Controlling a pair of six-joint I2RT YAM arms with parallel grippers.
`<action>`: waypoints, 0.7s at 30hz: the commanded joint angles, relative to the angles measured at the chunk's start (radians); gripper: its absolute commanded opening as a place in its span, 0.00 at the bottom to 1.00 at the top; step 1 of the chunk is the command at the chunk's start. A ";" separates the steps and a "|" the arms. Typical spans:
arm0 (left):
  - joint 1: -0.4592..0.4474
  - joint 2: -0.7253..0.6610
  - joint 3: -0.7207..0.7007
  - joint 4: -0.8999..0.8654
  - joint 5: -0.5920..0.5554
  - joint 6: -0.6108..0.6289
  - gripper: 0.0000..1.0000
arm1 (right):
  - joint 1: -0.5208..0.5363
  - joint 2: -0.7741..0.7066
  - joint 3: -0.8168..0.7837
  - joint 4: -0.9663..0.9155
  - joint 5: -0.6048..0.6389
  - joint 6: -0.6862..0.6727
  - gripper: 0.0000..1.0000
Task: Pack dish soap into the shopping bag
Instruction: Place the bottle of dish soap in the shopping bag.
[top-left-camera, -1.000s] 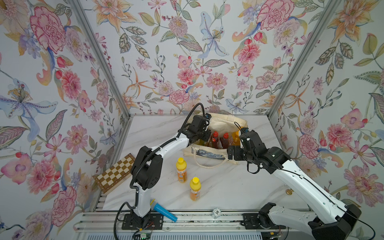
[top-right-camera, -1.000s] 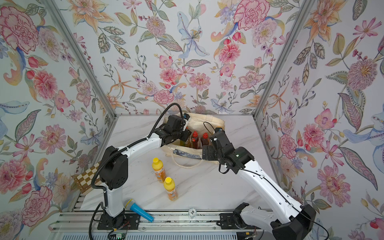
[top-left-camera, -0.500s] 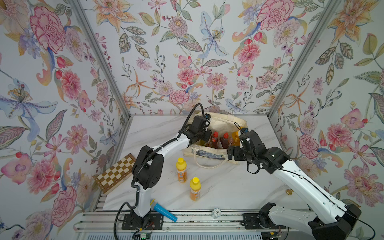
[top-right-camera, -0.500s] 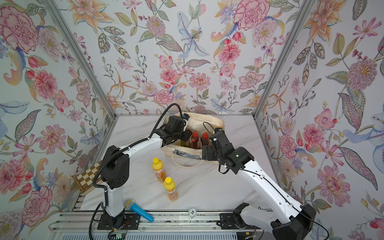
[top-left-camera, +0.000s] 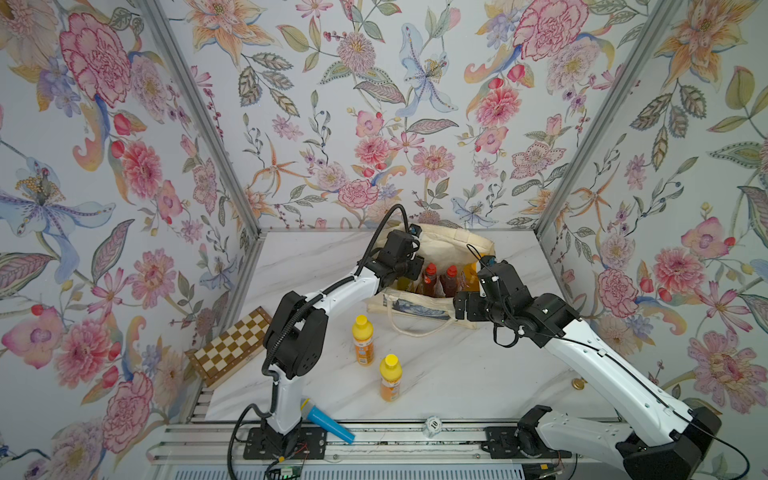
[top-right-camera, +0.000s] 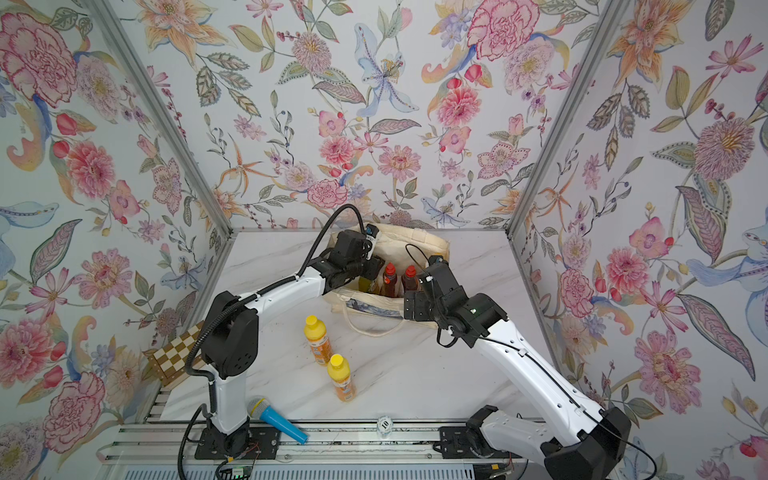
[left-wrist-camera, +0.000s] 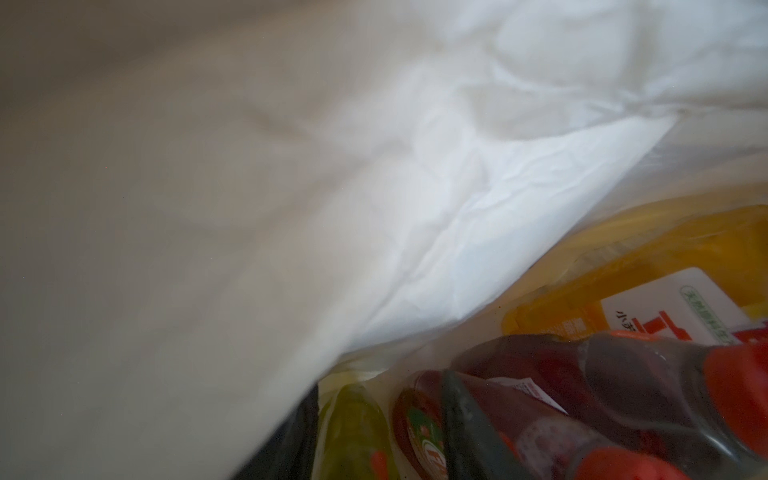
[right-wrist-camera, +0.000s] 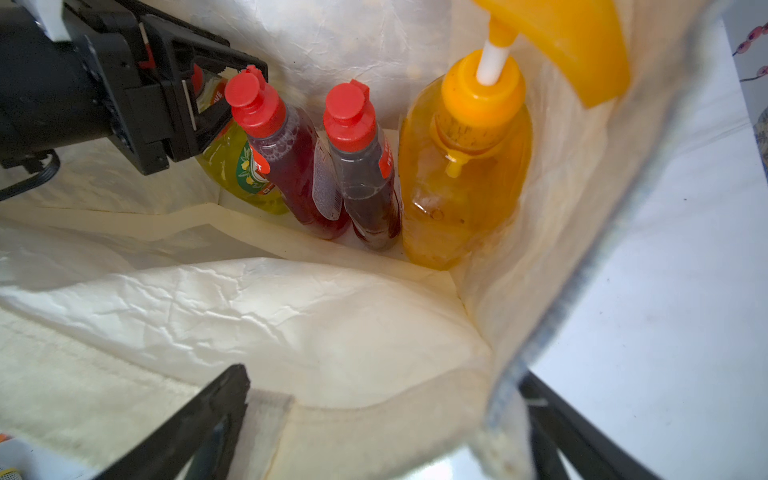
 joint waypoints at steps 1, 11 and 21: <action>-0.006 -0.069 0.034 0.013 -0.027 0.005 0.50 | 0.007 0.009 0.018 -0.005 0.009 -0.012 0.99; -0.007 -0.116 0.057 0.004 0.009 -0.020 0.56 | 0.007 0.010 0.019 -0.002 0.009 -0.013 0.99; -0.010 -0.169 0.061 0.004 0.012 -0.025 0.58 | 0.008 0.011 0.022 -0.002 0.006 -0.012 0.99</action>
